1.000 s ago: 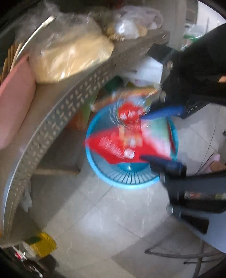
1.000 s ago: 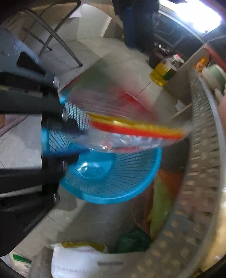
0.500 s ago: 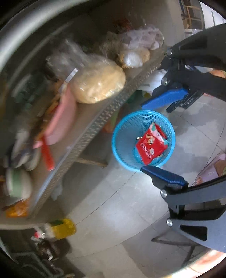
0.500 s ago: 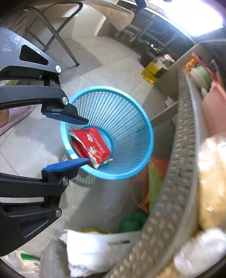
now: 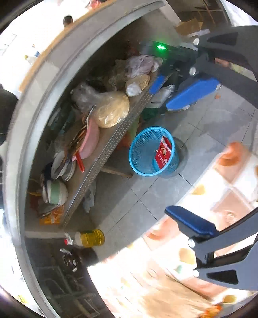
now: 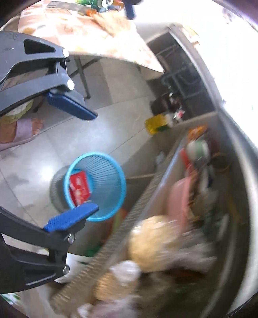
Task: Collect trash
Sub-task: 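Move both tools back toward the table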
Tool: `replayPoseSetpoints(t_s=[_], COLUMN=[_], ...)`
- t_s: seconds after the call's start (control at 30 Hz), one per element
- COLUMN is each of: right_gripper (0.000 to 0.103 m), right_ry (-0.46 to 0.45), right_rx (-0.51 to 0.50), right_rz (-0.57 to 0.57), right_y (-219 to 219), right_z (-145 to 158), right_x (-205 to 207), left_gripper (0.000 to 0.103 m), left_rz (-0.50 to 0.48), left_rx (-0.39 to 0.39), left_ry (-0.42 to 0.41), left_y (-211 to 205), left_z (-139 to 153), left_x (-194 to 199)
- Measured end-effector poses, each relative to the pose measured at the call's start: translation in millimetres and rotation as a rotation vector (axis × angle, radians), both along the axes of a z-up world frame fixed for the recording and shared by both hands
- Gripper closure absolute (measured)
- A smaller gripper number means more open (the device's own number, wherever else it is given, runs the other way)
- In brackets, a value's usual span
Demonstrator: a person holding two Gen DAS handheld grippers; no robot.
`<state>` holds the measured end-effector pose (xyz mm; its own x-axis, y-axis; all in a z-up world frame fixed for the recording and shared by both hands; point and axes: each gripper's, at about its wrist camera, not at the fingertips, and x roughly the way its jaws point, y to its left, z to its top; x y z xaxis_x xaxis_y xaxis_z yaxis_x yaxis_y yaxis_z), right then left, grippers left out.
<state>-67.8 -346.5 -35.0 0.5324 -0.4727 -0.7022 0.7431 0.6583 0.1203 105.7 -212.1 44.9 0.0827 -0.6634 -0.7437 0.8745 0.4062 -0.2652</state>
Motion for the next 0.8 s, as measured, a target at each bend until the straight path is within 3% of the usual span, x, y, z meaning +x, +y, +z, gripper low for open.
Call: replayPoseSetpoints(t_s=[0.07, 0.23, 0.6, 0.8], right_gripper=[0.008, 0.008, 0.008, 0.008], right_ry=[0.006, 0.031, 0.063, -0.021], right_rx=[-0.046, -0.088, -0.149, -0.11], right_rz=[0.025, 0.1, 0.293, 0.496], right_y=[10.1, 34.3, 90.0, 121.5], right_z=[18.0, 43.1, 64.2, 79.2], right_x=[10.5, 41.1, 114.8, 154.7], left_gripper=[0.006, 0.006, 0.006, 0.006], left_rz=[0.024, 0.171, 0.44, 0.505], left_rx=[-0.028, -0.087, -0.174, -0.237], left_ry=[-0.024, -0.115, -0.071, -0.121], left_y=[28.2, 103.4, 232.7, 283.5], left_z=[5.4, 12.3, -8.9, -7.0], left_x=[-3.9, -8.9, 2.2, 5.7])
